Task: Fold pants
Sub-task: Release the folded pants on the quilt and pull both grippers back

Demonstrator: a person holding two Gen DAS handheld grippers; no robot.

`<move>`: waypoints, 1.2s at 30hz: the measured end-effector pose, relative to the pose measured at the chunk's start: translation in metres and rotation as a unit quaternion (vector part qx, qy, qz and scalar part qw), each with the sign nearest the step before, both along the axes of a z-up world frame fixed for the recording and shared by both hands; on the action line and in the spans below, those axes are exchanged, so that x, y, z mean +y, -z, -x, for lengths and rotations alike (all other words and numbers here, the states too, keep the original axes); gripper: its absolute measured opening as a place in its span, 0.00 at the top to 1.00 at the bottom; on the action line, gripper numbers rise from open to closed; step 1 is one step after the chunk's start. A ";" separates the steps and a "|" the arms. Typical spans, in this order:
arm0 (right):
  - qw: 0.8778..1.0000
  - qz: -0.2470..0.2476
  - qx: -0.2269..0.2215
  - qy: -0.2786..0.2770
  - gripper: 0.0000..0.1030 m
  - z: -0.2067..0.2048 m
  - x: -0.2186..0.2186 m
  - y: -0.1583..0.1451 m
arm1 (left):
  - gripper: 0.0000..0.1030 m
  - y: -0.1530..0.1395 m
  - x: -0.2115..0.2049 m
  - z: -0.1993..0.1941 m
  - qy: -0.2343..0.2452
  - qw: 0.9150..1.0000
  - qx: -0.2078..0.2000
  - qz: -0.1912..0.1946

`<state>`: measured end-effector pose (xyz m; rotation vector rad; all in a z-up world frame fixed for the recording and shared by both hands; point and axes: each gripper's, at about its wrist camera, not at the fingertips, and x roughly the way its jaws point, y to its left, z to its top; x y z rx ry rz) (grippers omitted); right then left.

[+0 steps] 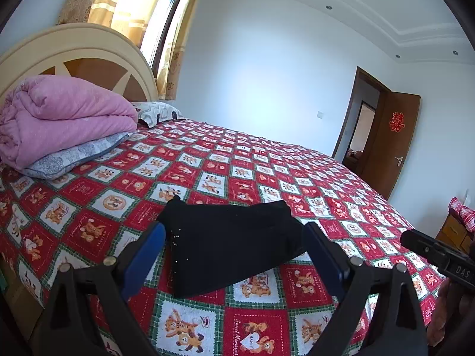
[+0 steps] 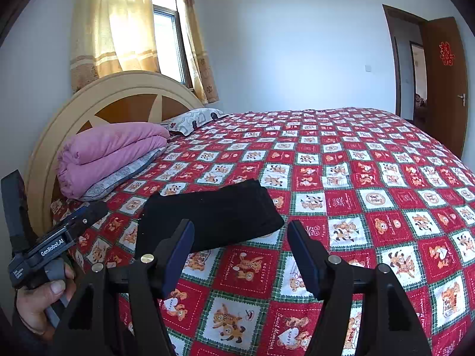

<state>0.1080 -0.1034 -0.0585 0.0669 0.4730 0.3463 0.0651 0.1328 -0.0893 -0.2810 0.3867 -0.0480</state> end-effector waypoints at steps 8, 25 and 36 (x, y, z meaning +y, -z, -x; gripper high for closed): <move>1.000 0.005 -0.009 -0.006 0.35 0.008 0.007 -0.005 | 0.00 -0.003 -0.001 0.001 -0.008 1.000 -0.003 -0.007; 1.000 0.001 -0.018 0.007 0.31 0.014 0.001 -0.005 | 0.00 -0.016 -0.016 0.008 -0.025 0.998 -0.013 -0.061; 1.000 -0.001 -0.020 0.009 0.31 0.015 -0.001 -0.004 | 0.00 -0.021 -0.027 0.010 -0.031 0.995 -0.026 -0.087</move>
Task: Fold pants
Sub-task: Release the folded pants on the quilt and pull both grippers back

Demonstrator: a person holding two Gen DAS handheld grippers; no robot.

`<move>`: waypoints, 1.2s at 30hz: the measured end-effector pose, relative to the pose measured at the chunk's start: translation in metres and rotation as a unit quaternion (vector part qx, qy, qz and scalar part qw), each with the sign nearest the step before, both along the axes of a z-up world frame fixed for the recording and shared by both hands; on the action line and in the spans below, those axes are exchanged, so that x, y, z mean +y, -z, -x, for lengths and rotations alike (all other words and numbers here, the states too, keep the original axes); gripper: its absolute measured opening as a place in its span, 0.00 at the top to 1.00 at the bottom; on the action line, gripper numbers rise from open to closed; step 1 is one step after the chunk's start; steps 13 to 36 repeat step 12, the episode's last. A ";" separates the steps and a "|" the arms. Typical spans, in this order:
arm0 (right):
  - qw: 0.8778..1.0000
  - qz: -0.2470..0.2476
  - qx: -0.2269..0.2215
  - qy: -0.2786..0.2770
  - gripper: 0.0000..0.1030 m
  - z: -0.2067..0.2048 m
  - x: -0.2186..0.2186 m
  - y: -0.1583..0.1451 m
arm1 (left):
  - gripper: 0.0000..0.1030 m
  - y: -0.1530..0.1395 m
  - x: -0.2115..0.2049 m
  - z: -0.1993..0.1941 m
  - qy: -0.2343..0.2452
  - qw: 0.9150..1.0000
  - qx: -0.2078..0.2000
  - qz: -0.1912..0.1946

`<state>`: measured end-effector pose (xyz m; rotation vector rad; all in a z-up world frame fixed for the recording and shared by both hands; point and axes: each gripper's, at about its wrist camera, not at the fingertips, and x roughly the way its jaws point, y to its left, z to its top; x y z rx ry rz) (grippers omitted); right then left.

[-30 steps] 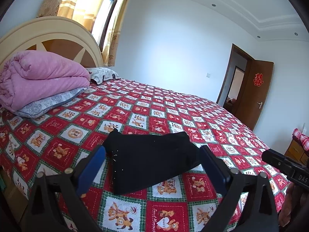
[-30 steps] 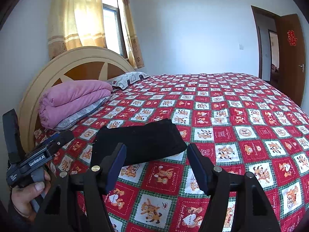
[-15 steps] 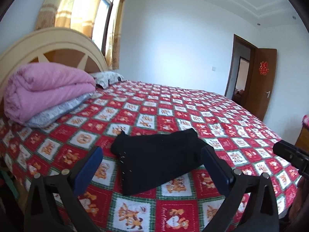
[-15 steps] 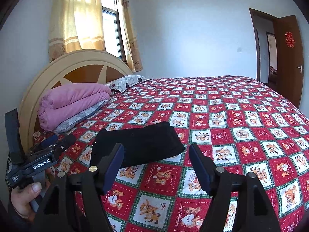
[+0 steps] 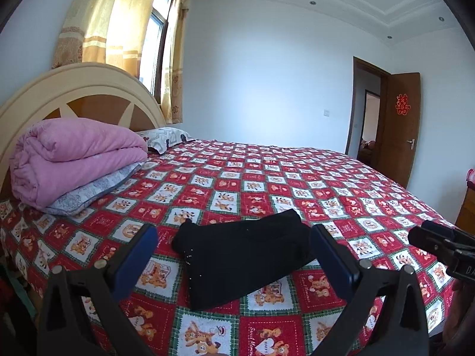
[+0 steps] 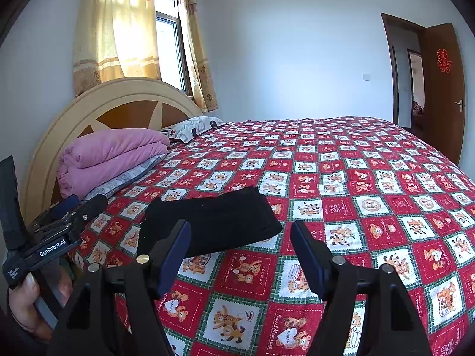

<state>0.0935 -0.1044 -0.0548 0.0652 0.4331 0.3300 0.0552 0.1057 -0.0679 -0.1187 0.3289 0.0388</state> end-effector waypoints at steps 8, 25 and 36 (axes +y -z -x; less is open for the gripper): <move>1.000 0.001 0.009 0.002 0.31 -0.002 0.001 0.006 | 0.00 0.008 0.007 -0.001 -0.001 1.000 0.005 0.024; 1.000 0.003 0.013 0.002 0.31 -0.002 0.002 0.009 | 0.00 0.010 0.006 -0.001 0.000 1.000 0.007 0.025; 1.000 0.003 0.013 0.002 0.31 -0.002 0.002 0.009 | 0.00 0.010 0.006 -0.001 0.000 1.000 0.007 0.025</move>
